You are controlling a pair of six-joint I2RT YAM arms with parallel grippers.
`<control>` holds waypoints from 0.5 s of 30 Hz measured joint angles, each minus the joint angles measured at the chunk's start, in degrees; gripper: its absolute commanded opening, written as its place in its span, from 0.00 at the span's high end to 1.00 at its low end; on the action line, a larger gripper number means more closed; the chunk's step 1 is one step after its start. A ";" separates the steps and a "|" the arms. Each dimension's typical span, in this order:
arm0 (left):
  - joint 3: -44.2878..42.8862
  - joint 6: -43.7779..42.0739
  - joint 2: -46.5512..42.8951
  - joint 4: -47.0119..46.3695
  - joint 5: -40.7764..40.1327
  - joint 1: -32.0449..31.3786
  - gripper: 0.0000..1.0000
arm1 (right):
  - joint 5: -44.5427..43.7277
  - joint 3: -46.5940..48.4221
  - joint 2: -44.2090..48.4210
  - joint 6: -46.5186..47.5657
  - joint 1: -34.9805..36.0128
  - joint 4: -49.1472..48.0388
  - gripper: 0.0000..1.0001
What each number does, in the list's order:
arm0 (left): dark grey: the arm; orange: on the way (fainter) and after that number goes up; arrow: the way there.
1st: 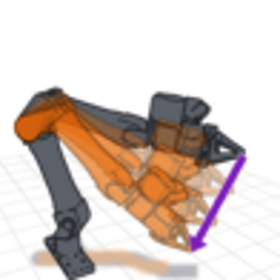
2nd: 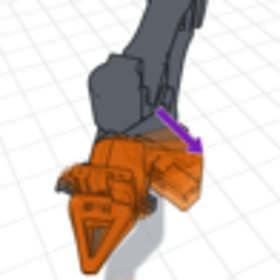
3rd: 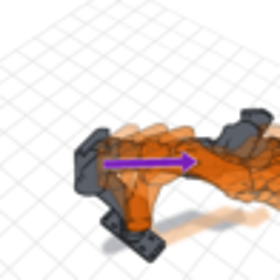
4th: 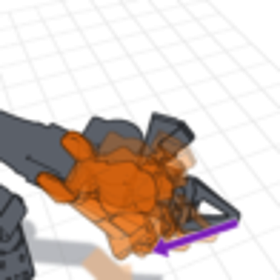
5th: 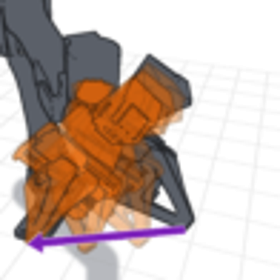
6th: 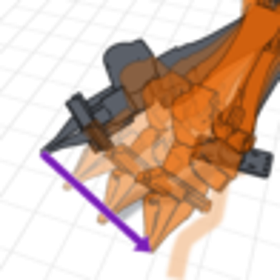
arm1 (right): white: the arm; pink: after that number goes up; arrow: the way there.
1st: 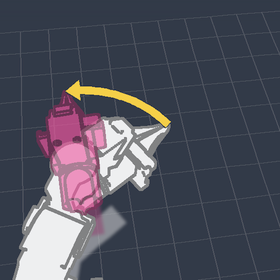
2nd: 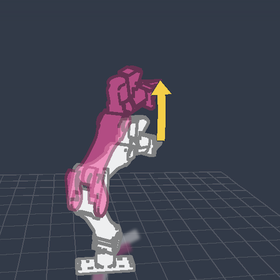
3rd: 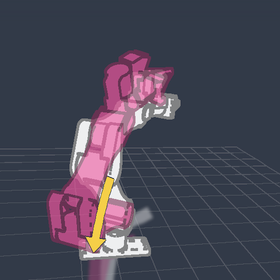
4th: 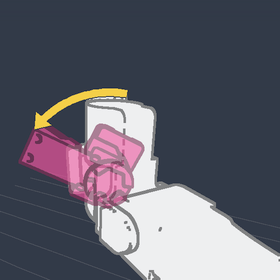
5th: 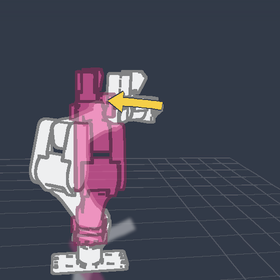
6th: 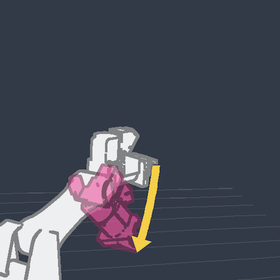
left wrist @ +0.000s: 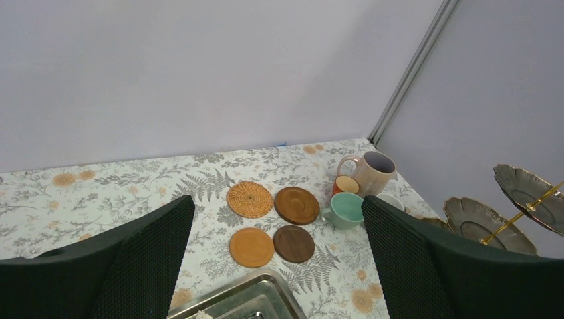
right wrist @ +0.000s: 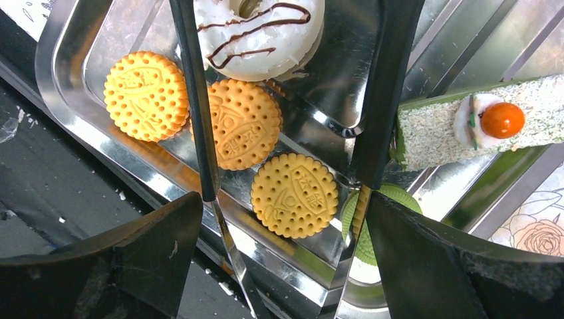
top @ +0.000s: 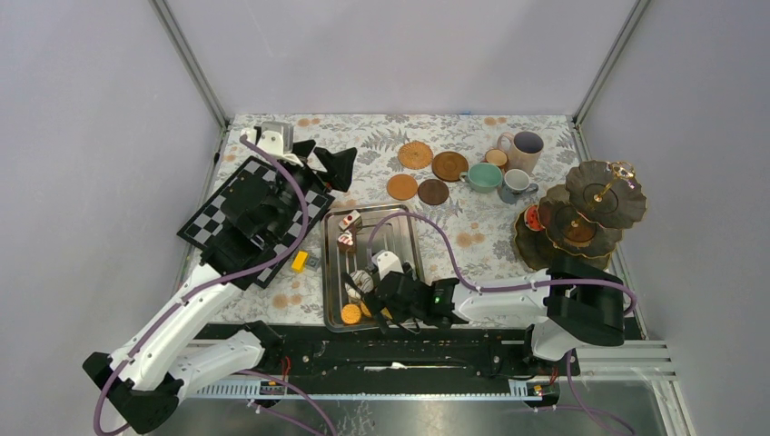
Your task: Serve the afternoon tea
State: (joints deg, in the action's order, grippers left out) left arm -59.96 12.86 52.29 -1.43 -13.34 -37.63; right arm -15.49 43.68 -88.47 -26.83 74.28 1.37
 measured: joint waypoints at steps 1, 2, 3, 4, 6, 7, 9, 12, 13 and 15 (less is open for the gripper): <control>0.20 -0.11 -0.33 -0.02 -0.02 0.00 0.01 | 0.00 -0.37 -0.07 0.24 0.00 -0.74 0.03; 0.37 -0.26 -0.61 -0.20 -0.09 0.00 0.01 | -0.04 -0.72 -0.22 0.52 0.00 -1.51 0.04; 0.52 -0.39 -0.96 -0.33 -0.20 0.00 0.01 | -0.11 -0.94 -0.35 0.98 0.00 -2.16 0.04; 0.55 -0.46 -1.18 -0.42 -0.26 0.00 0.01 | -0.20 -1.05 -0.42 1.16 0.00 -2.49 0.05; 0.57 -0.61 -1.66 -0.79 -0.46 0.00 0.01 | -0.52 -1.55 -0.63 1.88 0.00 -4.22 0.06; 0.59 -0.66 -1.90 -1.03 -0.52 0.00 0.01 | -0.63 -1.79 -0.72 2.21 0.00 -4.90 0.06; 0.87 -0.83 -2.36 -1.64 -0.72 0.00 0.01 | -1.16 -2.73 -0.76 2.95 0.00 -7.10 0.07; 1.29 -0.96 -2.75 -2.10 -1.01 0.00 0.01 | -1.53 -4.00 -0.74 3.89 0.02 -9.88 0.08; 1.29 -1.01 -2.75 -2.16 -1.07 0.00 0.01 | -1.60 -4.35 -0.74 4.17 0.02 -10.64 0.08; 1.40 -1.05 -2.73 -2.16 -1.09 0.00 0.01 | -1.90 -5.11 -0.74 4.76 0.04 -12.07 0.09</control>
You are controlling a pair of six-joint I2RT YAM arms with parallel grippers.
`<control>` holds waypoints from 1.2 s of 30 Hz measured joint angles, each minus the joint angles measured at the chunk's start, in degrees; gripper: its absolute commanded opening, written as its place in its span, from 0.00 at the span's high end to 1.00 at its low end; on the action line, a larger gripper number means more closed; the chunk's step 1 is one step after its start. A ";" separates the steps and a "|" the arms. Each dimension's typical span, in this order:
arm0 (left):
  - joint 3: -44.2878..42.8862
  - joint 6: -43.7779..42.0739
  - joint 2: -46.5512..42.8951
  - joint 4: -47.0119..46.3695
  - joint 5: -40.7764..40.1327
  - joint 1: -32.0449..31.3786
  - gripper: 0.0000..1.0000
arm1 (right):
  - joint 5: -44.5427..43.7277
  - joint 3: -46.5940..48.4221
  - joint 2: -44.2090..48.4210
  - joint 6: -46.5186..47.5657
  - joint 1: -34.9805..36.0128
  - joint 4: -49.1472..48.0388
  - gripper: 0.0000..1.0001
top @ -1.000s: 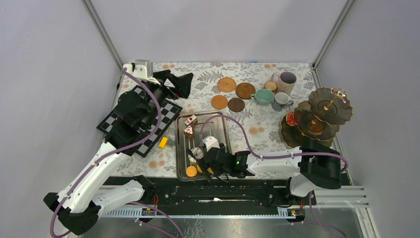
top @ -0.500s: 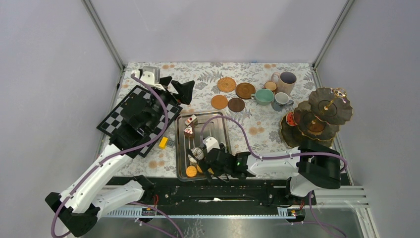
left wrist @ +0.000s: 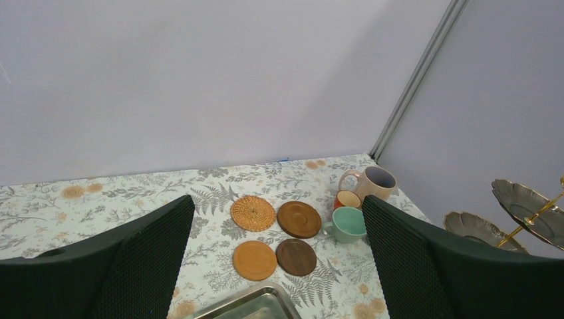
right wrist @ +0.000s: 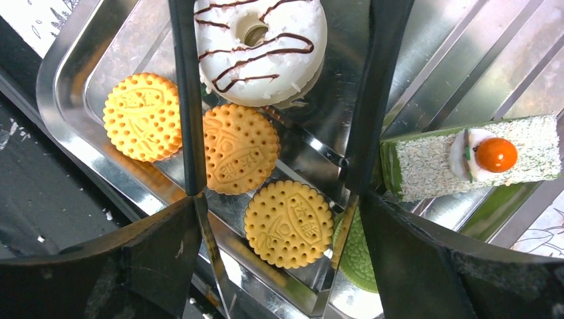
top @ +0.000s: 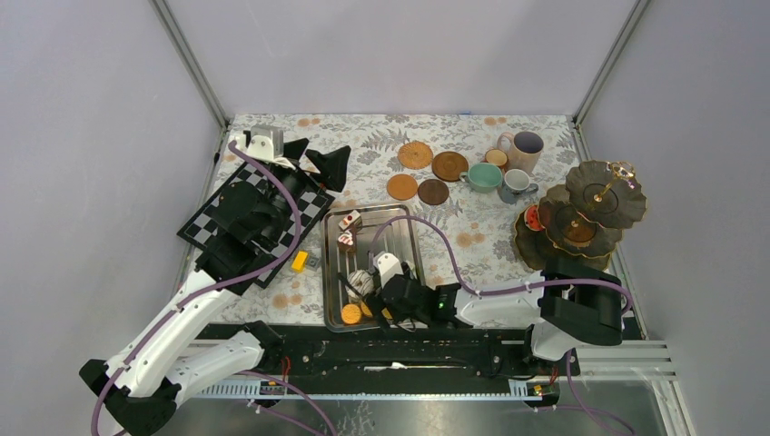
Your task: Serve the afternoon tea
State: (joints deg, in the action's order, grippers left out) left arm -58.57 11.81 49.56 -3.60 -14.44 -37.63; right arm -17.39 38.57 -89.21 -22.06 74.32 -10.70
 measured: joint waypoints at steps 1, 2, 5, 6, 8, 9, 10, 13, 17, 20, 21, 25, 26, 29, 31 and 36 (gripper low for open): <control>0.07 0.00 0.00 -0.02 0.00 0.00 0.01 | -0.17 -0.31 0.00 0.26 0.04 -0.55 0.09; 0.09 -0.02 0.00 0.00 0.00 0.00 0.01 | -0.48 -0.55 0.00 0.59 0.13 -0.92 0.09; 0.09 0.00 0.00 -0.04 0.00 0.00 0.01 | -1.44 -1.27 0.00 1.49 0.48 -2.08 0.09; 0.09 -0.02 0.00 -0.04 0.00 0.00 0.01 | -1.73 -1.36 0.00 1.75 0.68 -2.12 0.10; 0.09 -0.02 0.00 -0.02 0.00 -0.02 0.01 | -2.56 -1.38 -0.13 2.16 1.09 -2.10 0.13; 0.09 -0.02 0.00 -0.02 0.00 0.00 0.01 | -2.89 -1.36 -0.24 2.32 1.31 -2.10 0.16; 0.09 0.00 0.00 -0.04 0.00 0.00 0.01 | -3.32 -1.36 -0.44 2.45 1.55 -2.14 0.18; 0.09 -0.02 0.00 -0.02 0.00 0.00 0.01 | -4.44 -1.36 -0.70 2.58 1.88 -2.14 0.25; 0.09 0.00 0.00 -0.02 0.02 0.00 0.01 | -4.50 -1.25 -0.66 2.29 1.92 -1.81 0.31; 0.09 0.00 0.00 -0.04 0.02 0.00 0.01 | -4.17 -1.25 0.00 2.03 2.03 -0.76 0.32; 0.09 0.00 0.00 -0.04 0.02 0.00 0.01 | -4.13 -1.22 0.46 1.88 2.03 0.07 0.31; 0.09 0.00 0.00 -0.04 0.04 0.00 0.01 | -3.91 -0.37 2.14 1.68 2.03 4.81 0.30; 0.09 0.00 0.00 -0.02 0.04 0.00 0.01 | -3.80 0.37 2.51 1.68 2.03 6.49 0.30; 0.09 0.00 0.00 -0.02 0.04 0.00 0.01 | -3.04 3.21 2.80 1.75 2.03 11.13 0.27; 0.09 0.00 0.00 -0.02 0.07 0.00 0.01 | -2.62 5.09 2.80 1.92 2.03 13.81 0.25; 0.09 0.00 -0.07 -0.02 0.07 0.00 0.01 | -2.40 9.09 2.69 2.82 2.03 20.70 0.23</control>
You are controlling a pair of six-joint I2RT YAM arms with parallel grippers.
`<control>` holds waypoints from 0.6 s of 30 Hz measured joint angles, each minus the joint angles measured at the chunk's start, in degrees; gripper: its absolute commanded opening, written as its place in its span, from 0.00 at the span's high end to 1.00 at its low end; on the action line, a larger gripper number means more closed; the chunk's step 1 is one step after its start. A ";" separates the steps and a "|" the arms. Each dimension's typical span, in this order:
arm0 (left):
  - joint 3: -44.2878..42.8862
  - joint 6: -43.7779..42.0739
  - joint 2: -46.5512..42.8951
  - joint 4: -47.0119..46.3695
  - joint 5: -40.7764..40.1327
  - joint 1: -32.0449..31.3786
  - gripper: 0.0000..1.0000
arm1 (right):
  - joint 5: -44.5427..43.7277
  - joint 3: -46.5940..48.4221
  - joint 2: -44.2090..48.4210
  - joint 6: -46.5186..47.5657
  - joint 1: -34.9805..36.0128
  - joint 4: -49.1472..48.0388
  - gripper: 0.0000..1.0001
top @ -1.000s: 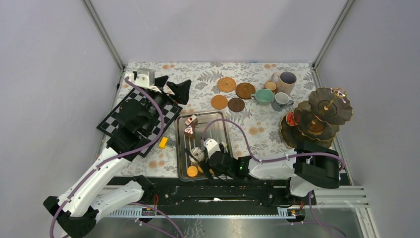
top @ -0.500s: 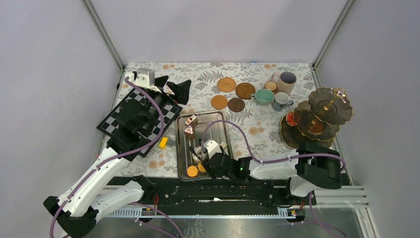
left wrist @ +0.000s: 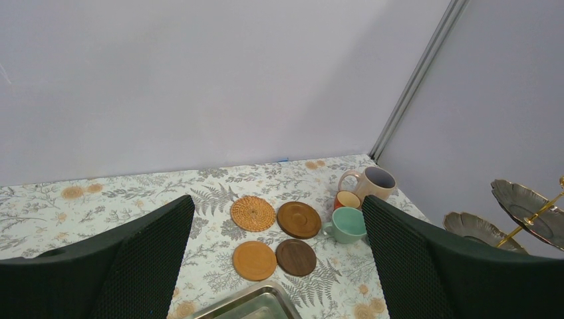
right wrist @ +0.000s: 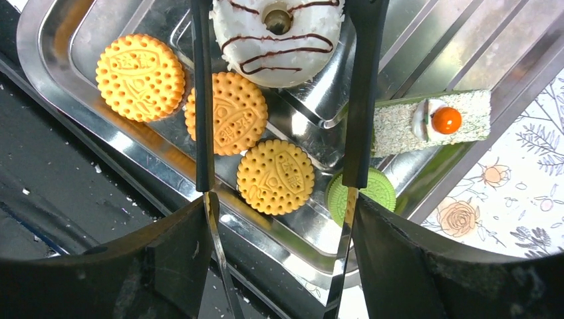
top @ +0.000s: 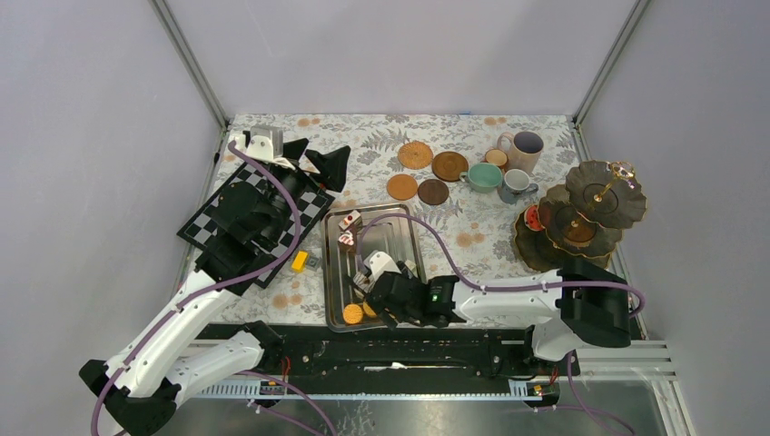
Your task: Serve the afternoon tea
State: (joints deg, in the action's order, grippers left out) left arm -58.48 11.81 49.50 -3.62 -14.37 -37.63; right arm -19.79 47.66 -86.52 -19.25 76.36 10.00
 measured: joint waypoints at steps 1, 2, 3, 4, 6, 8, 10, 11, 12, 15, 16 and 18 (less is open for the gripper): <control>0.00 0.00 -0.02 0.00 0.00 0.00 0.01 | 0.00 0.72 -0.17 0.07 0.00 1.07 0.22; 0.00 0.00 -0.04 -0.02 0.00 0.00 0.01 | 0.02 1.81 -0.57 0.20 0.00 2.56 0.22; 0.00 0.00 -0.07 0.00 0.00 0.00 0.01 | 0.07 2.64 -0.96 0.31 0.00 3.58 0.22; 0.00 0.00 -0.07 -0.02 0.02 0.00 0.01 | 0.22 3.63 -1.51 0.44 0.00 4.87 0.22; 0.00 0.00 -0.13 0.00 0.04 0.00 0.01 | 0.46 4.92 -2.34 0.70 0.00 6.78 0.22; 0.00 0.00 -0.28 0.00 0.20 0.00 0.01 | 0.76 5.68 -2.89 1.07 0.00 8.35 0.22; 0.00 0.02 -0.46 -0.02 0.22 0.00 0.01 | 1.07 6.01 -3.21 1.42 0.00 9.57 0.22; 0.00 0.02 -0.50 0.00 0.22 0.00 0.01 | 1.29 6.29 -3.50 1.55 0.00 10.40 0.22; 0.00 0.00 -0.55 0.00 0.22 0.00 0.01 | 1.46 6.54 -3.78 1.68 0.00 11.17 0.22; 0.00 0.02 -0.61 -0.02 0.22 0.00 0.01 | 1.86 6.99 -4.39 2.03 0.02 12.63 0.22; 0.00 0.02 -0.61 0.00 0.22 0.00 0.01 | 1.95 7.10 -4.50 2.16 0.02 13.11 0.22; 0.00 0.00 -0.61 0.00 0.22 0.00 0.01 | 2.03 7.43 -4.55 2.49 0.04 13.97 0.22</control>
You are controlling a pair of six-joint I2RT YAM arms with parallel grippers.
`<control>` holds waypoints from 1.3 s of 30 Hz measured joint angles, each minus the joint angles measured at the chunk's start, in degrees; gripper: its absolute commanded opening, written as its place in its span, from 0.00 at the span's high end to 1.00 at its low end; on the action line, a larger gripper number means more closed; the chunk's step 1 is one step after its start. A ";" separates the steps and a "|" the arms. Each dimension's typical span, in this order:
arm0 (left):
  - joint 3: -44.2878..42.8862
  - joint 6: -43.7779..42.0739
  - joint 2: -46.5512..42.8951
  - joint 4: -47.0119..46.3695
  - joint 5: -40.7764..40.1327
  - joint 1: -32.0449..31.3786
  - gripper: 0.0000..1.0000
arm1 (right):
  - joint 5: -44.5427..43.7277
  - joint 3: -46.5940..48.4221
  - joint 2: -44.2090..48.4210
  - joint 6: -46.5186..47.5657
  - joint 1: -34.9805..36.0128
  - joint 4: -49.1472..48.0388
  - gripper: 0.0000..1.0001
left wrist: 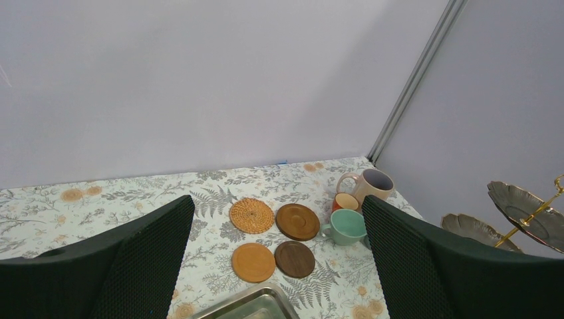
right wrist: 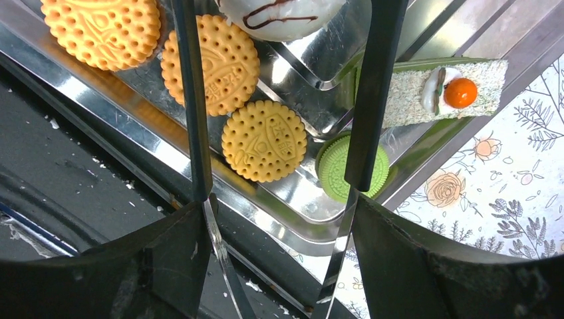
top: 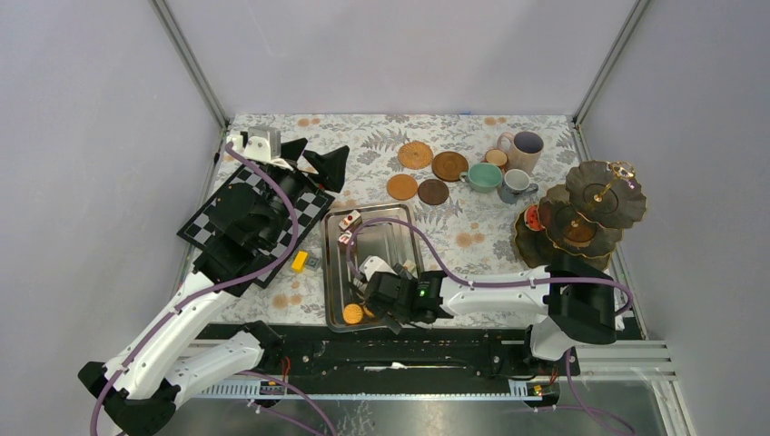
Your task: Serve the afternoon tea
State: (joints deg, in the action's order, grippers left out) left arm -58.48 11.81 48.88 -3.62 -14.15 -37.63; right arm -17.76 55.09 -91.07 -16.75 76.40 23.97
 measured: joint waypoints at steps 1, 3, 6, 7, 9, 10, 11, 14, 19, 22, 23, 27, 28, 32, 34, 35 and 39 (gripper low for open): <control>0.00 0.02 0.00 0.00 0.00 0.00 0.01 | 0.02 0.26 -0.04 0.11 0.00 0.35 0.22; 0.00 0.02 0.00 0.00 0.00 0.00 0.01 | 0.24 0.68 -0.11 0.39 0.04 0.76 0.22; 0.00 0.02 0.00 0.00 0.04 0.00 0.01 | 0.52 1.05 -0.17 1.14 0.33 1.03 0.22; 0.00 0.02 0.00 0.00 0.07 0.00 0.01 | 0.59 1.05 -0.17 1.49 0.48 1.05 0.22; 0.00 0.02 0.00 0.00 0.13 0.00 0.01 | 0.81 1.05 -0.20 2.12 0.74 1.05 0.22; 0.00 0.02 0.00 0.00 0.17 0.00 0.01 | 0.83 1.07 -0.22 2.45 0.85 1.05 0.22; 0.00 0.02 0.00 0.00 0.20 0.00 0.01 | 0.81 1.09 -0.31 2.73 0.87 1.07 0.22; 0.00 0.02 0.00 0.00 0.22 0.00 0.01 | 0.81 1.31 -0.90 3.34 0.90 1.07 0.23; 0.00 0.02 0.00 0.00 0.22 0.00 0.01 | 0.39 1.33 -1.03 3.69 0.92 1.14 0.28; 0.00 0.02 0.00 0.00 0.22 0.00 0.01 | -0.81 1.90 -1.03 3.67 0.92 2.16 0.33; 0.00 0.02 0.00 0.00 0.22 0.00 0.01 | -1.29 2.21 -1.03 3.65 0.92 2.45 0.34; 0.00 0.02 0.00 0.00 0.24 0.00 0.01 | -2.69 3.32 -1.01 3.48 0.92 2.75 0.38; 0.00 0.02 0.00 0.00 0.24 0.00 0.01 | -2.91 3.56 -0.96 3.45 0.92 2.82 0.39; 0.00 0.02 0.00 0.00 0.24 0.00 0.01 | -4.61 4.00 0.28 3.02 0.92 2.95 0.42; 0.00 0.02 0.00 0.00 0.24 0.00 0.01 | -5.75 4.13 1.68 2.67 0.92 3.19 0.43; 0.00 0.02 0.00 -0.02 0.24 0.00 0.01 | -6.25 4.26 2.54 2.36 0.92 3.26 0.43; 0.00 0.02 -0.04 -0.02 0.24 0.00 0.01 | -8.87 5.07 5.66 1.01 0.92 3.54 0.45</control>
State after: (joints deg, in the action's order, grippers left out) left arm -58.48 11.84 48.84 -3.64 -13.91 -37.63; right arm -26.63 60.16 -85.41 -15.75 77.32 27.51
